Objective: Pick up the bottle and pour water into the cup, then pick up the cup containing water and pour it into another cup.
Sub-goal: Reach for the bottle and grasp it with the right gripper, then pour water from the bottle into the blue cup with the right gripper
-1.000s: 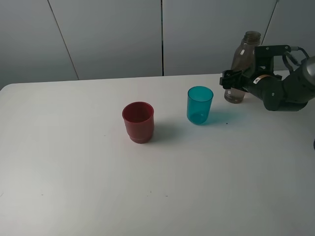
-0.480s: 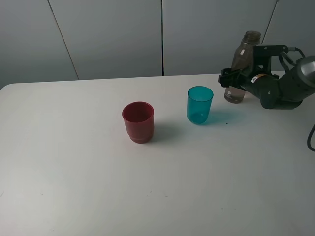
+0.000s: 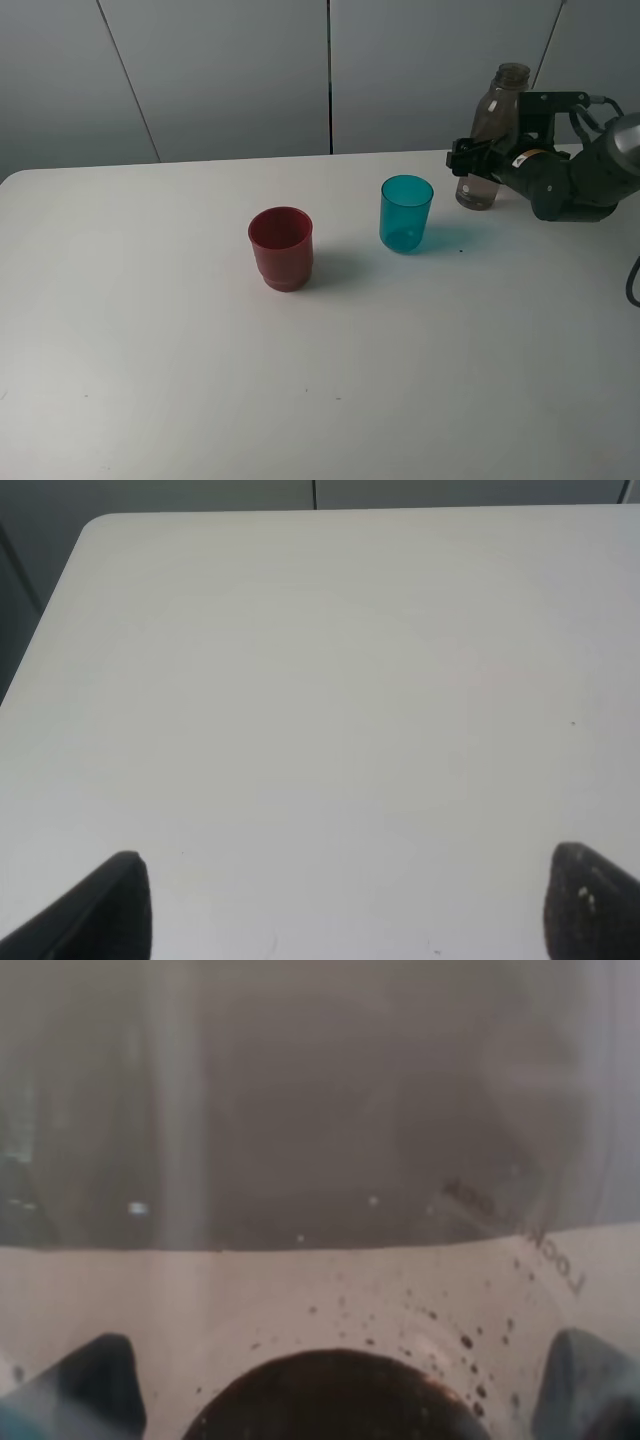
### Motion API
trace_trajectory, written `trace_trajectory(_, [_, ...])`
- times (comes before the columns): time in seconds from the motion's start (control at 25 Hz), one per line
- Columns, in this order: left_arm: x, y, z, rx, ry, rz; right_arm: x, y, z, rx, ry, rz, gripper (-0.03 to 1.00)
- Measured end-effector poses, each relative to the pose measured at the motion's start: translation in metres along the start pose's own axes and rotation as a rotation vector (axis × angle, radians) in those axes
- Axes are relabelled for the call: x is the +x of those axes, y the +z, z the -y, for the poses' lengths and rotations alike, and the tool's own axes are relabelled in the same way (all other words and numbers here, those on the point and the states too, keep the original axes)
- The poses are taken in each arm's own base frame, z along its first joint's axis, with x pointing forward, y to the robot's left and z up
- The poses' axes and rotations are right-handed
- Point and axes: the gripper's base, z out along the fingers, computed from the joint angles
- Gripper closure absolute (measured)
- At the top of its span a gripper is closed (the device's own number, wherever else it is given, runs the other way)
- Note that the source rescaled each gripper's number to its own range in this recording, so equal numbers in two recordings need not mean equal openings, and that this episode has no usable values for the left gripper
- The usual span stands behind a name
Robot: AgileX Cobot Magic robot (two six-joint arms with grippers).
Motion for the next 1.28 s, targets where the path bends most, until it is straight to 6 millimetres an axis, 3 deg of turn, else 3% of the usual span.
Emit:
trace_trajectory(0.12, [0.000, 0.000, 0.000, 0.000, 0.000, 0.000, -0.001, 0.000, 0.000, 0.000, 0.000, 0.002, 0.20])
trace_trajectory(0.16, [0.000, 0.000, 0.000, 0.000, 0.000, 0.000, -0.001, 0.000, 0.000, -0.002, -0.001, 0.002, 0.27])
trace_trajectory(0.2, [0.000, 0.000, 0.000, 0.000, 0.000, 0.000, -0.001, 0.001, 0.000, -0.002, -0.001, 0.004, 0.42])
trace_trajectory(0.24, [0.000, 0.000, 0.000, 0.000, 0.000, 0.000, -0.001, 0.001, 0.000, -0.002, -0.001, 0.004, 0.64])
trace_trajectory(0.28, [0.000, 0.000, 0.000, 0.000, 0.000, 0.000, -0.001, 0.001, 0.000, -0.004, -0.003, 0.004, 0.97])
trace_trajectory(0.32, [0.000, 0.000, 0.000, 0.000, 0.000, 0.000, -0.001, 0.001, 0.000, -0.002, -0.003, 0.004, 0.93])
trace_trajectory(0.8, [0.000, 0.000, 0.000, 0.000, 0.000, 0.000, -0.001, 0.001, -0.002, -0.027, -0.059, -0.003, 0.94])
trace_trajectory(1.28, [0.000, 0.000, 0.000, 0.000, 0.000, 0.000, -0.021, -0.006, -0.009, -0.084, -0.512, 0.050, 0.94])
